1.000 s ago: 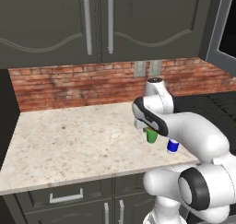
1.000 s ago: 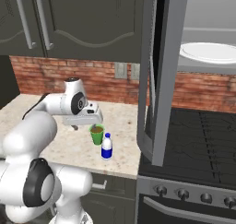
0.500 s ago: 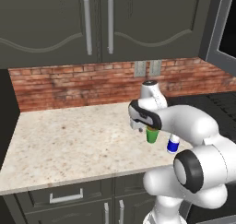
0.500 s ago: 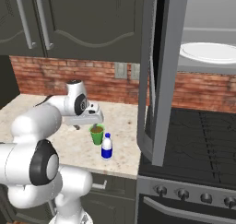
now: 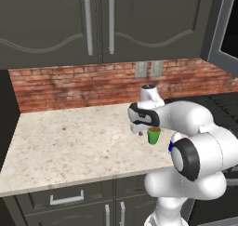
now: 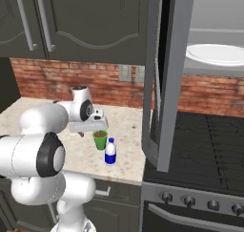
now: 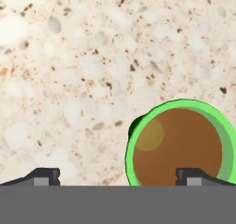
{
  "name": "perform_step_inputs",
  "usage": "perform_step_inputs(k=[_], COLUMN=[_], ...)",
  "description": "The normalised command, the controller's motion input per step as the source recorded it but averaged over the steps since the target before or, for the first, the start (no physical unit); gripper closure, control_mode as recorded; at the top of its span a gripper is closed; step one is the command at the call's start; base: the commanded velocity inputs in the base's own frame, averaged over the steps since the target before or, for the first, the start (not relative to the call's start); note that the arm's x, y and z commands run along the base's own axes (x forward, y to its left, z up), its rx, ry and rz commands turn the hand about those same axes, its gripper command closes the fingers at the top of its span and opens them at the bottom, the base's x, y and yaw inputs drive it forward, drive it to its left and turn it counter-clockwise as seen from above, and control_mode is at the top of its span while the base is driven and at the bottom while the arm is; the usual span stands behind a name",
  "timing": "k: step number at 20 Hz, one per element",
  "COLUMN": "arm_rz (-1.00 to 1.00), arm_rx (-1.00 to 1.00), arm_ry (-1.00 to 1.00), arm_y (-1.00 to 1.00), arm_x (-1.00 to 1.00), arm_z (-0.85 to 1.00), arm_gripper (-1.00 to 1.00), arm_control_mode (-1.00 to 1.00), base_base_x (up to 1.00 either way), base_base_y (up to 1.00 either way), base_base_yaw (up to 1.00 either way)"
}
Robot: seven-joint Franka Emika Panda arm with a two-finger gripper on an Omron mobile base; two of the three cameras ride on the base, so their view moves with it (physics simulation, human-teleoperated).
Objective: Place the microwavable item in the microwave. Then, close the microwave door and press the start button.
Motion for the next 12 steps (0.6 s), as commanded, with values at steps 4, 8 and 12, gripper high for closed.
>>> perform_step_inputs(k=[4, 8, 12], arm_rz=[0.03, 0.03, 0.02], arm_rx=[0.0, 0.0, 0.0], arm_ry=[0.01, 0.02, 0.0], arm_y=[0.0, -0.05, -0.01], arm_x=[0.06, 0.09, 0.16], arm_z=[-0.24, -0.14, 0.0], arm_gripper=[-1.0, -1.0, -1.0], arm_control_mode=[-1.0, -1.0, -1.0], base_base_x=[0.0, 0.0, 0.0], base_base_y=[0.0, 0.0, 0.0], base_base_yaw=[0.0, 0.0, 0.0])
